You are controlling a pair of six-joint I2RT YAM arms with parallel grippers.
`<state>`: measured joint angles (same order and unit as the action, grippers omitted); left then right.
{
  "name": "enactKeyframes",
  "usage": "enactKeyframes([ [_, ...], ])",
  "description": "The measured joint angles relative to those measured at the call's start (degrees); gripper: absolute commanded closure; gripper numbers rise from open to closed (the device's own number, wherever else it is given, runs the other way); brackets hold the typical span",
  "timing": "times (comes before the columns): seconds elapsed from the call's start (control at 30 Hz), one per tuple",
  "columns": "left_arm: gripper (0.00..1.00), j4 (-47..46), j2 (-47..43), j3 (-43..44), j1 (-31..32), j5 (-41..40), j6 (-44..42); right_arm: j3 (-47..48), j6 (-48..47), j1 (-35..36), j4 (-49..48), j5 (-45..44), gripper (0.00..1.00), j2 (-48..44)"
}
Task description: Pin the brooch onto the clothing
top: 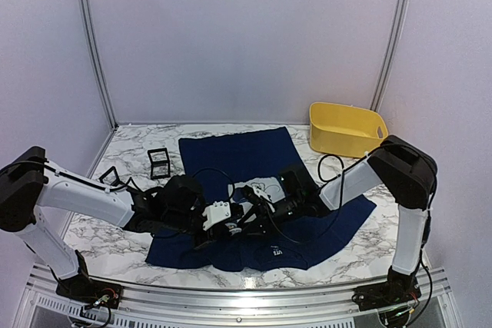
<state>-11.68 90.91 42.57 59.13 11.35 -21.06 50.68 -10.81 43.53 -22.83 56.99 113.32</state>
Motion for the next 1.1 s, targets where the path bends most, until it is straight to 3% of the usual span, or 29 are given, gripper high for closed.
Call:
enactKeyframes([
  [0.23,1.00,0.00,0.00,0.00,-0.22,0.35,0.00,0.74,-3.15,2.05,1.33,-0.76,0.56,0.00],
  [0.57,1.00,0.02,0.00,0.00,-0.22,0.42,0.02,0.85,-1.22,3.23,-0.55,-0.83,0.82,0.00],
  [0.87,1.00,0.00,0.00,0.00,-0.46,0.33,0.09,0.83,0.26,3.23,-1.55,-1.38,0.87,0.02],
  [1.1,1.00,-0.04,-0.24,0.02,-1.25,-0.31,0.81,0.70,7.50,2.78,-5.55,-2.73,0.92,0.57],
])
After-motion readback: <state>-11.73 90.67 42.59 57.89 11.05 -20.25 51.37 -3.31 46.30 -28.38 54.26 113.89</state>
